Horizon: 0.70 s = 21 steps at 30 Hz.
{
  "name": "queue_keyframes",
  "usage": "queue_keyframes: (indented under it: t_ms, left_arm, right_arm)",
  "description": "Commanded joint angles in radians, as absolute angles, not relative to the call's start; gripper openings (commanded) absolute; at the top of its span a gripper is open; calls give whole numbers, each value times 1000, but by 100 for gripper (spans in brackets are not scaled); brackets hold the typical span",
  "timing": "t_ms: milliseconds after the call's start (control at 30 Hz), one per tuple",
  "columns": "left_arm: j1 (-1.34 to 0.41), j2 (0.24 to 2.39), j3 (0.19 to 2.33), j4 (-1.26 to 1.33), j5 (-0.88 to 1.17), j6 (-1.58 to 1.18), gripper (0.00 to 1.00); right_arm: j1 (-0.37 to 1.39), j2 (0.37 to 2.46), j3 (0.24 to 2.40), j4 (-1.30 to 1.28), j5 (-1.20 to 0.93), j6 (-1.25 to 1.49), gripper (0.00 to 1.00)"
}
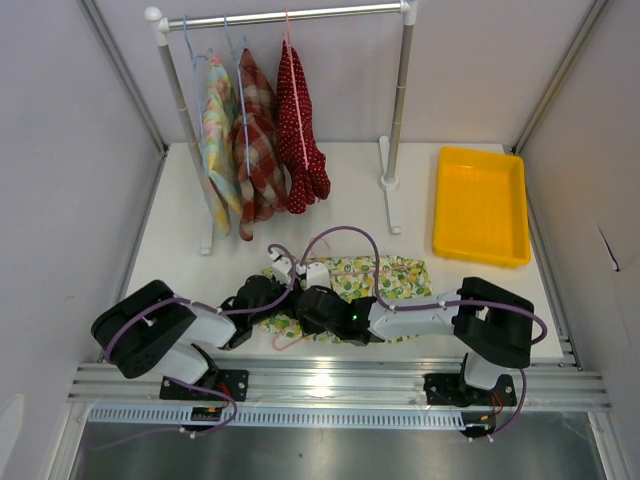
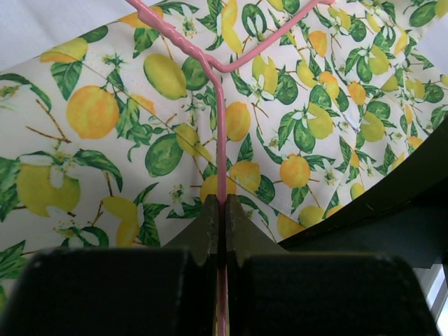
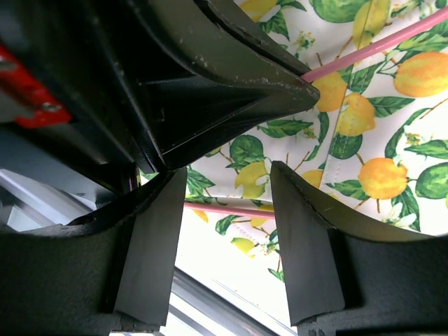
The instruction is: Place the skirt on the hanger
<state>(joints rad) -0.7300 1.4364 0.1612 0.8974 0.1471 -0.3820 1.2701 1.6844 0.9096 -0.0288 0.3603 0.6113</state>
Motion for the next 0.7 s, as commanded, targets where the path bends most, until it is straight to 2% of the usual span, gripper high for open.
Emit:
queue_keyframes:
  t_ms: [0,367,667]
  left_arm:
    - [-724,1437,213,927,121,-373,0]
    - [-718,1431,227,907,126,-370,0]
    - [-716,1428,224,902,123,-370,0]
  right_arm:
    - [1315,1707,946,44,356,612,57]
    - [1388,1746,950,46,390,630,56]
    - [1405,1675,911,81,420,626,56]
